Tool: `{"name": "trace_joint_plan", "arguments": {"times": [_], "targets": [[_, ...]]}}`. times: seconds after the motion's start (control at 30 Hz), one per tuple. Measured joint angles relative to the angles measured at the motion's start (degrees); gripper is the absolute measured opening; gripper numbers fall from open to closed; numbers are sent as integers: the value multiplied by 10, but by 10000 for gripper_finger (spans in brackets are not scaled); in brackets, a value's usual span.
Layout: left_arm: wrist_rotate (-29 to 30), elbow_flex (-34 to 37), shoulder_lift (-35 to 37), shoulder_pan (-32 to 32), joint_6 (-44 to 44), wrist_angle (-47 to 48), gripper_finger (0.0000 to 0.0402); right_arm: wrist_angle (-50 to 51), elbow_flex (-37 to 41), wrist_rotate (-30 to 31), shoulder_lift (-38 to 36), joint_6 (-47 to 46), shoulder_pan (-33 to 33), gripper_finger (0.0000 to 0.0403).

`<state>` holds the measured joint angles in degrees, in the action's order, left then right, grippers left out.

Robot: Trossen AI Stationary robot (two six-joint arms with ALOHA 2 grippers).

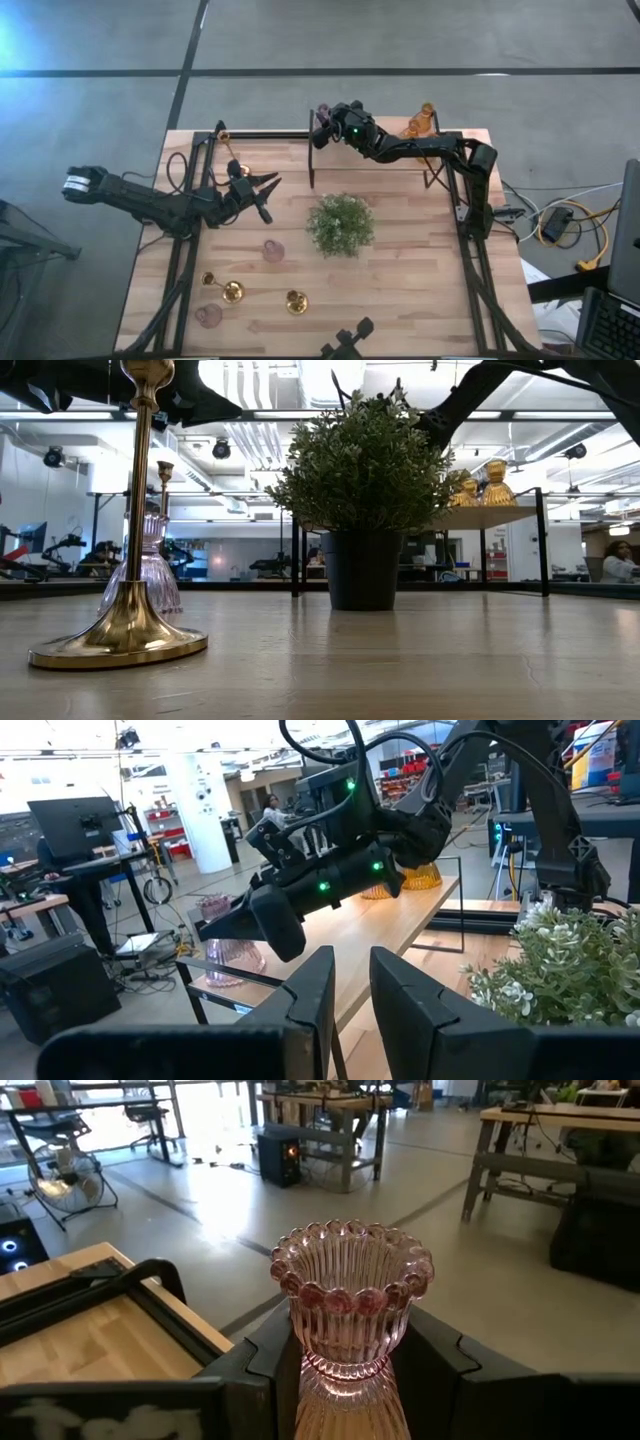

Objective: Pick & Place candle stick holders
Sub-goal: Put the top pink candle holder on the shelf, then put the middle pink candle holder on the shelf

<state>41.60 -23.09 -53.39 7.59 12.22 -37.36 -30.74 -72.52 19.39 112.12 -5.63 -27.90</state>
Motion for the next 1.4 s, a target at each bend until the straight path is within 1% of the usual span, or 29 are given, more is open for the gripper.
{"name": "trace_joint_plan", "arguments": {"times": [0.53,0.7,0.77,1.1,1.4], "targets": [[0,0,0,0,-2,-1,71,2,1,0,1,-4,0,118],[0,0,0,0,-2,-1,71,8,-1,-1,2,-1,0,175],[0,0,0,0,-2,-1,71,10,-1,-1,2,0,0,191],[0,0,0,0,-2,-1,71,6,-1,-19,1,10,2,233],[0,0,0,0,-2,-1,71,7,-1,-21,-1,26,2,294]]}}
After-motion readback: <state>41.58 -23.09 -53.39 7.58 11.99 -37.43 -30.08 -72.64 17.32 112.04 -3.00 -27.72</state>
